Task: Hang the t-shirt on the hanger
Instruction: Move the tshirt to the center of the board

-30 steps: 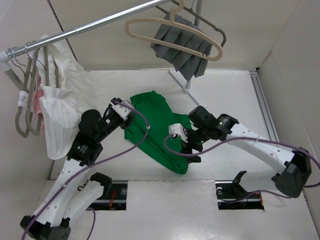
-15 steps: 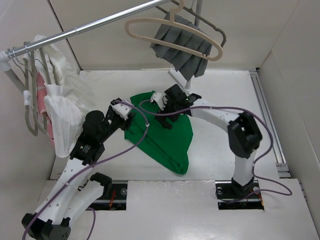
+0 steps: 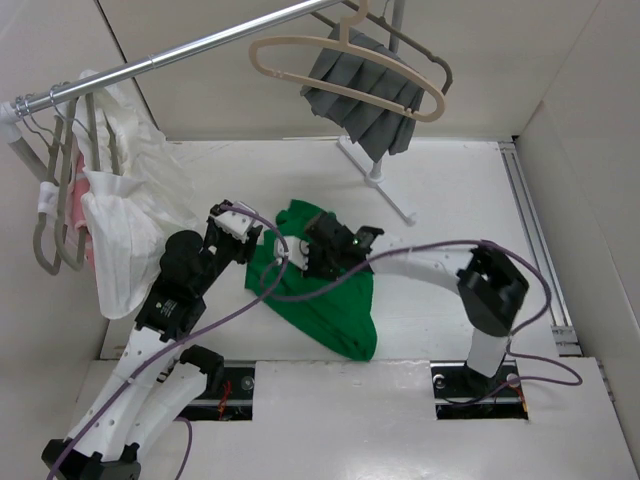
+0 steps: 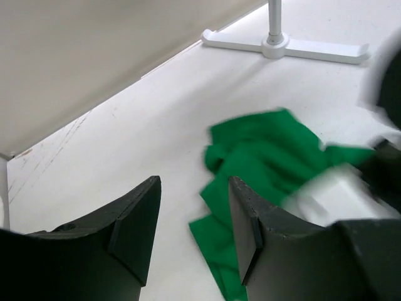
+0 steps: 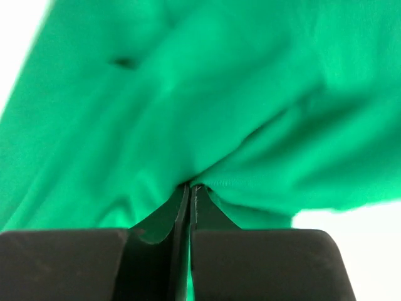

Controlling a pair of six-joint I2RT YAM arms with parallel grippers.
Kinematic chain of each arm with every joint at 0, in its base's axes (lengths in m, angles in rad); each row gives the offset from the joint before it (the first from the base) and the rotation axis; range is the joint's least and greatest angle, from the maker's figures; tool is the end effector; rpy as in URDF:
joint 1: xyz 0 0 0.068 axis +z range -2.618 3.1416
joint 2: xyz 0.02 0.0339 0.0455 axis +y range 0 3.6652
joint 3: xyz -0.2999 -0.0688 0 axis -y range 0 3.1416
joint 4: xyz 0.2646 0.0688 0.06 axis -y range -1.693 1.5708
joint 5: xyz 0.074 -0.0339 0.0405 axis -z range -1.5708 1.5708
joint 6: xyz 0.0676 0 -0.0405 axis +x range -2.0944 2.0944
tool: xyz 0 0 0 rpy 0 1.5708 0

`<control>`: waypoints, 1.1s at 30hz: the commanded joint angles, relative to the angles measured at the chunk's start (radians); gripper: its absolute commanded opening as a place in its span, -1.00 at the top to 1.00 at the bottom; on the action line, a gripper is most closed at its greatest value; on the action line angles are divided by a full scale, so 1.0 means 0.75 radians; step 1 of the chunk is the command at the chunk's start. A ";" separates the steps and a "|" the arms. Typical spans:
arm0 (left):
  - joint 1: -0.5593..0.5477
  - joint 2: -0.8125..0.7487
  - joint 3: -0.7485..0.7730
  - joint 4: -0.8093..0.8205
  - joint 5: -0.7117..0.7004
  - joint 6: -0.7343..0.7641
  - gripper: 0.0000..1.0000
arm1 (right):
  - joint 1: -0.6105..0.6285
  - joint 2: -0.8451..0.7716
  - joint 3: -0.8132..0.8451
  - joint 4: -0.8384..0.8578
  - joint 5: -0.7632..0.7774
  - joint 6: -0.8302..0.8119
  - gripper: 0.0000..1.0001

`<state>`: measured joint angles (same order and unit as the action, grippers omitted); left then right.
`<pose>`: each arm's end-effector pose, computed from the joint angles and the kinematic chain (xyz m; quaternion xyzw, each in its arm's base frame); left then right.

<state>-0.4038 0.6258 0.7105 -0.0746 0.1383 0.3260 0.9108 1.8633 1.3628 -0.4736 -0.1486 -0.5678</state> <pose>0.1586 -0.0779 0.3728 0.2963 0.6381 -0.0761 0.7065 0.2659 0.3589 0.2098 -0.6584 0.6896 0.1199 0.2767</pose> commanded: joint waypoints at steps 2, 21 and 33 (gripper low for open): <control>0.003 0.061 0.006 0.067 -0.058 -0.046 0.12 | 0.176 -0.322 -0.160 0.037 0.096 -0.114 1.00; 0.003 0.145 0.024 0.054 0.049 -0.034 0.12 | -0.291 -0.515 -0.442 0.208 -0.313 0.209 0.42; -0.218 0.560 0.120 -0.289 0.466 0.216 -0.25 | -0.319 -0.384 -0.633 0.321 -0.604 0.217 -0.70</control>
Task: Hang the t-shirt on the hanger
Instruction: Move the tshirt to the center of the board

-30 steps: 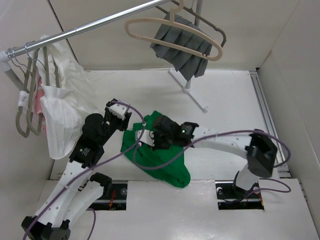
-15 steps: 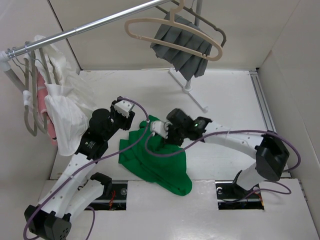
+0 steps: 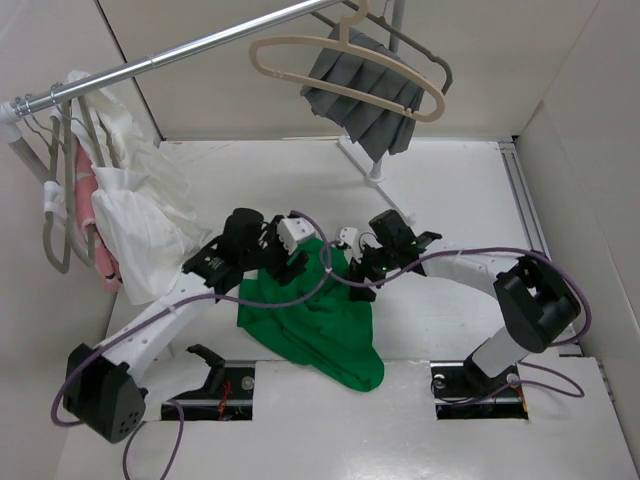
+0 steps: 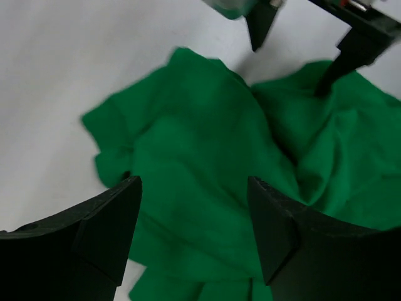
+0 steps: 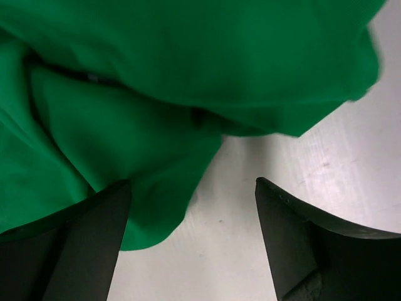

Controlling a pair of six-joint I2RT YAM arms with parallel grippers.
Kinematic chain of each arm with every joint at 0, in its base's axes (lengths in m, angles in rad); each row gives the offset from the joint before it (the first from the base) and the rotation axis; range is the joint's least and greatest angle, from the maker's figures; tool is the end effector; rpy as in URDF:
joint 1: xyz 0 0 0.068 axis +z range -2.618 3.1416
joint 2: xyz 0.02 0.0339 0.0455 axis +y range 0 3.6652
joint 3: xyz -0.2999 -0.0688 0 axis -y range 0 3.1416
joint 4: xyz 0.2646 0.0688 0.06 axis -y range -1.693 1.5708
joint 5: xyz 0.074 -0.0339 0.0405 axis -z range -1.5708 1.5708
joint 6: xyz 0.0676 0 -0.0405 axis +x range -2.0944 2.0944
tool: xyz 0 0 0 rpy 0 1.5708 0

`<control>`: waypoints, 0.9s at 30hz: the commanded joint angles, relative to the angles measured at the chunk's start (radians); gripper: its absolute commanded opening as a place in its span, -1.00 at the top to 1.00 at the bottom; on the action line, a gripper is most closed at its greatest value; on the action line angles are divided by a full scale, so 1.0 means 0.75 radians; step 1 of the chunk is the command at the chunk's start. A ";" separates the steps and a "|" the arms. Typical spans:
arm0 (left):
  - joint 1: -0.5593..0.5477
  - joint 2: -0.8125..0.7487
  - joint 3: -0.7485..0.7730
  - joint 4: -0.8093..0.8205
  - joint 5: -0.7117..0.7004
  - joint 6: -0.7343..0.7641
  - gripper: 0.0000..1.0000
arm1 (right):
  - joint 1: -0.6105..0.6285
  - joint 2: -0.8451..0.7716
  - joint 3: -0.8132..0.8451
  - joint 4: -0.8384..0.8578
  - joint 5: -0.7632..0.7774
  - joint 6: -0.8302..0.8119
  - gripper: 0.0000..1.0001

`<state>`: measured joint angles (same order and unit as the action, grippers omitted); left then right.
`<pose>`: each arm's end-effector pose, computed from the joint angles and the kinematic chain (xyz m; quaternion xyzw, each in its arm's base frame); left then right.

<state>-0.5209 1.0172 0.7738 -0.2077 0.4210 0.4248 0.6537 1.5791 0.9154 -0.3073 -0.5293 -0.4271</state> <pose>0.2080 -0.1512 0.3039 0.4762 0.6872 -0.2018 0.5102 0.2512 0.2354 0.1884 -0.5407 0.7510 0.2805 0.2551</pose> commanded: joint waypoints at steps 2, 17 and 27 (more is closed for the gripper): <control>-0.127 0.069 0.036 -0.112 0.089 0.113 -0.38 | 0.063 -0.005 -0.075 0.111 -0.043 0.044 -0.70; -0.344 0.345 -0.117 0.086 0.071 0.068 0.88 | 0.014 -0.125 -0.204 0.258 -0.022 0.170 1.00; 0.028 0.229 0.118 0.044 -0.107 -0.049 1.00 | -0.150 -0.434 0.125 -0.038 0.299 0.038 1.00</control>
<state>-0.6060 1.2255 0.7773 -0.1398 0.4030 0.4267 0.5507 1.3220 0.8345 -0.3378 -0.3771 -0.3374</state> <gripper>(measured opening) 0.007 0.022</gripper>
